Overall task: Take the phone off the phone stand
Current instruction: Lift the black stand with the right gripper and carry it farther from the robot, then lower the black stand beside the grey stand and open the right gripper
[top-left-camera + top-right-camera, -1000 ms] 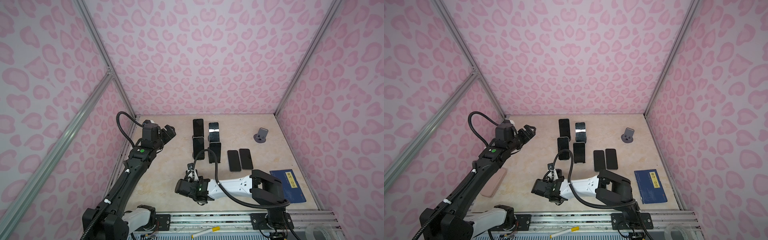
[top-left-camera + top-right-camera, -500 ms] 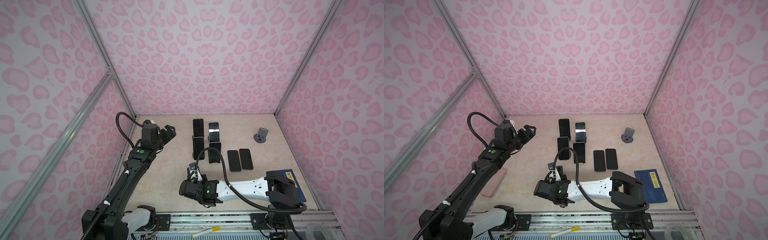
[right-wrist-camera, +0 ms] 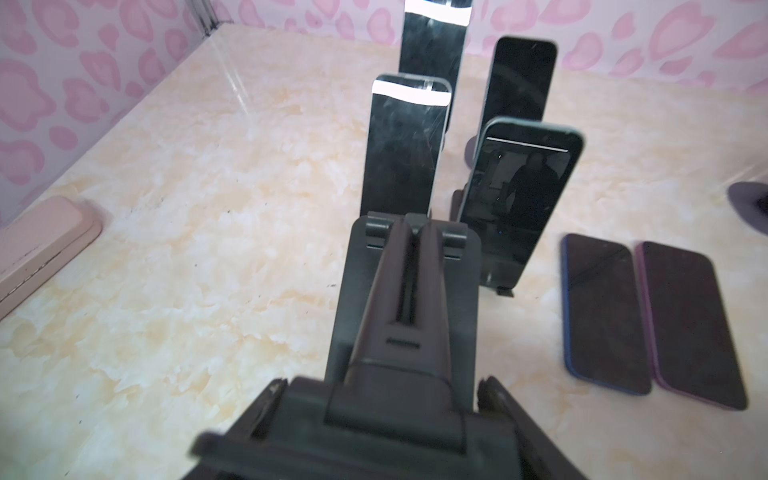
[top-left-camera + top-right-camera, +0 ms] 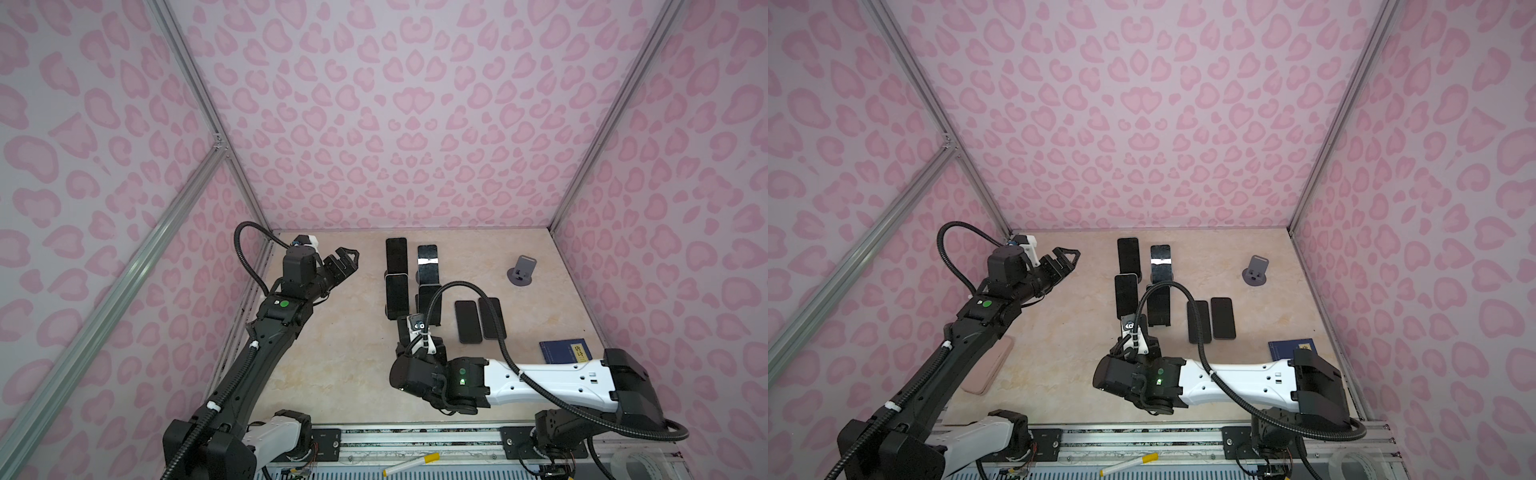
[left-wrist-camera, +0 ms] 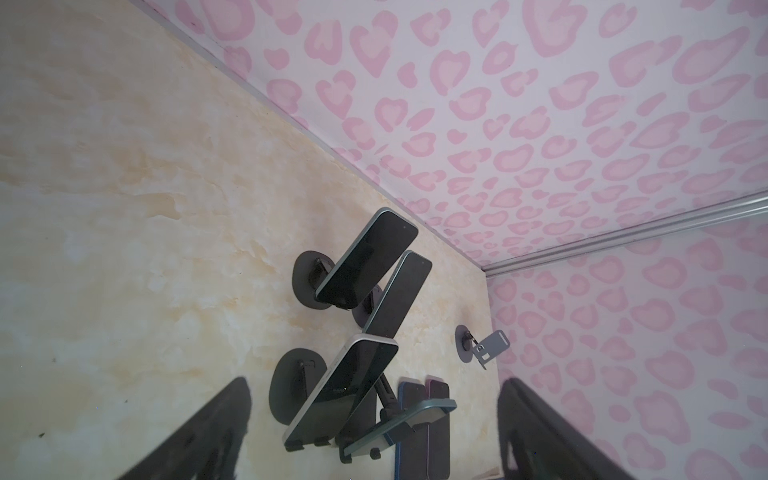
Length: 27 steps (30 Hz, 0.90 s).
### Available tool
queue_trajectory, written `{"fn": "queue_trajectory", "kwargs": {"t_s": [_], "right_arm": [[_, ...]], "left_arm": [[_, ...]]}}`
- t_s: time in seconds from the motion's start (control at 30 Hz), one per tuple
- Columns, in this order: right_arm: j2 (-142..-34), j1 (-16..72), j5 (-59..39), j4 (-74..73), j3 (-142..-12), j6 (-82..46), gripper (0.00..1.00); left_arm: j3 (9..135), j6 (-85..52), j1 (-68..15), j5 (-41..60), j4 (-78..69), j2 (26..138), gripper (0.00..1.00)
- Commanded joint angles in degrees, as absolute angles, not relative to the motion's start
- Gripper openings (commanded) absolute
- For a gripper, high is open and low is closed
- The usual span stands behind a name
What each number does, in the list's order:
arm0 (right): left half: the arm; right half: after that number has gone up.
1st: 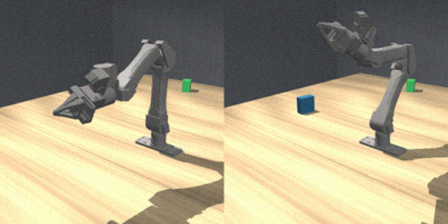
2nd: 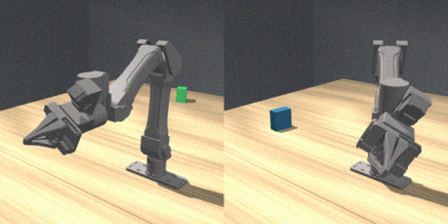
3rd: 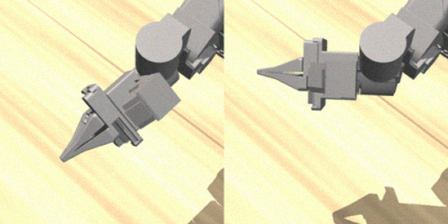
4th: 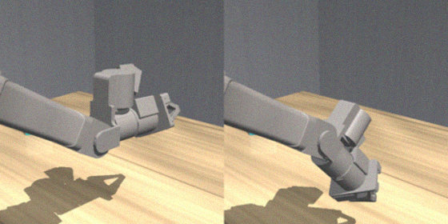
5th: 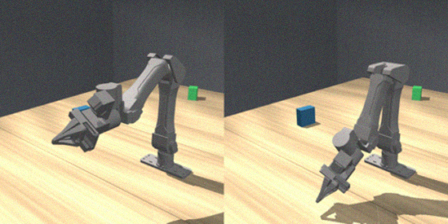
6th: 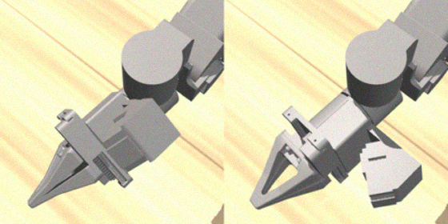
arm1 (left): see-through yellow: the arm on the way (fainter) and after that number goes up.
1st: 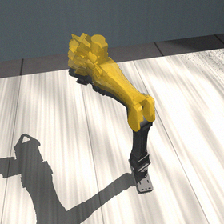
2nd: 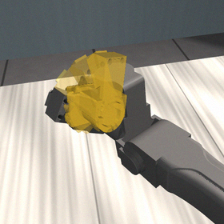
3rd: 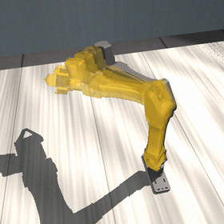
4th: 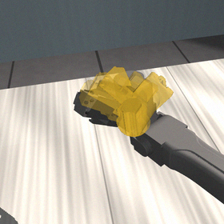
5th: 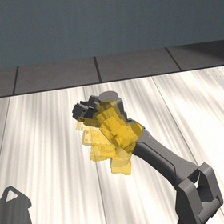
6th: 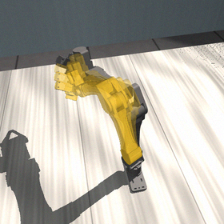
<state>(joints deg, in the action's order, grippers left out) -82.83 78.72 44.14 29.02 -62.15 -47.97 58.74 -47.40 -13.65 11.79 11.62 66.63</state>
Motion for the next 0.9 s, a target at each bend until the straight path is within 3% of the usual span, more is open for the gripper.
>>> {"fn": "queue_trajectory", "kwargs": {"t_s": [0.0,0.2,0.47,0.7,0.87], "right_arm": [[-79.2,76.2,50.4,30.2,-62.1,-41.5,0.65],[-71.3,66.2,49.5,26.5,-60.5,-30.2,0.65],[-64.2,40.2,33.3,4.8,-48.6,-16.4,0.65],[-71.4,22.9,15.6,-6.9,-47.1,-12.0,0.66],[-83.3,16.9,11.1,-7.6,-53.7,-12.4,0.66]], "left_arm": [[58.7,-46.4,-14.7,15.5,7.6,66.7,0.96],[59.0,-44.5,-17.5,17.9,6.1,66.6,0.96],[58.5,-43.9,-20.5,19.7,4.3,67.0,0.96],[58.4,-43.8,-20.9,20.0,4.1,67.3,0.96],[58.4,-43.6,-20.9,19.9,4.2,67.4,0.96]]}}
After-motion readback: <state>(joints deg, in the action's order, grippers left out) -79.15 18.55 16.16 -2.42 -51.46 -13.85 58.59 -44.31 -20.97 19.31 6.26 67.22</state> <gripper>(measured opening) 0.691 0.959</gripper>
